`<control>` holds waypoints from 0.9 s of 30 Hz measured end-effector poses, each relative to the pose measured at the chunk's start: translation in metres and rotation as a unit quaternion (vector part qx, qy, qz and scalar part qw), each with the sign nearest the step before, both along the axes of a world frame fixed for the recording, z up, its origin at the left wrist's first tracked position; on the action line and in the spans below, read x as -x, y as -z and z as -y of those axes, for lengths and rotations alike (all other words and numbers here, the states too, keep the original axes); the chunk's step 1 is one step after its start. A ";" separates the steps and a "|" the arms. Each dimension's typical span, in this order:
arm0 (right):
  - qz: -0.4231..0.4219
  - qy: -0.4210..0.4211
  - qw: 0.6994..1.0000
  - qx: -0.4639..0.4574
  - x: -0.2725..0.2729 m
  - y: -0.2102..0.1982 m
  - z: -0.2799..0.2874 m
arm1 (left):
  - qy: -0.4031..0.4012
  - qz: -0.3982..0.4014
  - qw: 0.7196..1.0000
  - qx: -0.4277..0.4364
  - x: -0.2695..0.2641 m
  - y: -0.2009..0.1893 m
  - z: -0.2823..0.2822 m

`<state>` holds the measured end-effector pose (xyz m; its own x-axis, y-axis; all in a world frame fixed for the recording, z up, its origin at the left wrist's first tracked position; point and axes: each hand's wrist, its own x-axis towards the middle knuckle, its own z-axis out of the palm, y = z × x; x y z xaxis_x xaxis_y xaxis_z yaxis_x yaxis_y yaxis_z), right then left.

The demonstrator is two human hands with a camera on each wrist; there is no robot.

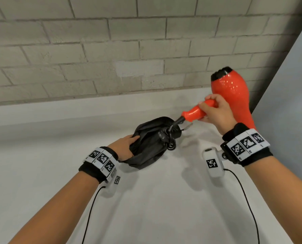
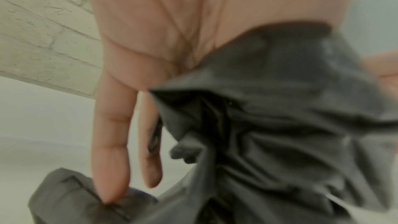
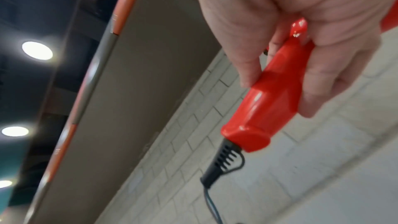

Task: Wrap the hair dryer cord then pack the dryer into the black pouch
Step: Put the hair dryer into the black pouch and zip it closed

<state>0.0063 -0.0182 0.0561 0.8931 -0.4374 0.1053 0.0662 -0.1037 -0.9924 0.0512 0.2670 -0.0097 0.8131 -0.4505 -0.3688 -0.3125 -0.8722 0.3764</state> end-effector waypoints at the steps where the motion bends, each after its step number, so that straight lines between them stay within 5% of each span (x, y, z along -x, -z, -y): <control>1: 0.029 -0.008 1.000 -0.007 0.002 -0.005 -0.004 | 0.009 -0.009 1.000 0.007 0.001 -0.001 0.002; 9: 0.106 0.007 0.994 -0.033 0.002 0.009 -0.026 | 0.067 -0.060 0.996 0.023 0.004 -0.001 0.006; 18: 0.053 0.027 0.985 0.164 0.017 0.041 -0.044 | 0.022 -0.011 0.990 0.137 -0.005 -0.006 0.005; 22: 0.070 0.012 0.977 0.199 0.018 0.039 -0.047 | -0.094 0.038 0.964 0.247 -0.013 -0.017 0.006; 27: 0.044 -0.066 0.948 0.309 0.020 0.042 -0.043 | -0.140 0.120 0.958 0.220 -0.016 -0.031 0.012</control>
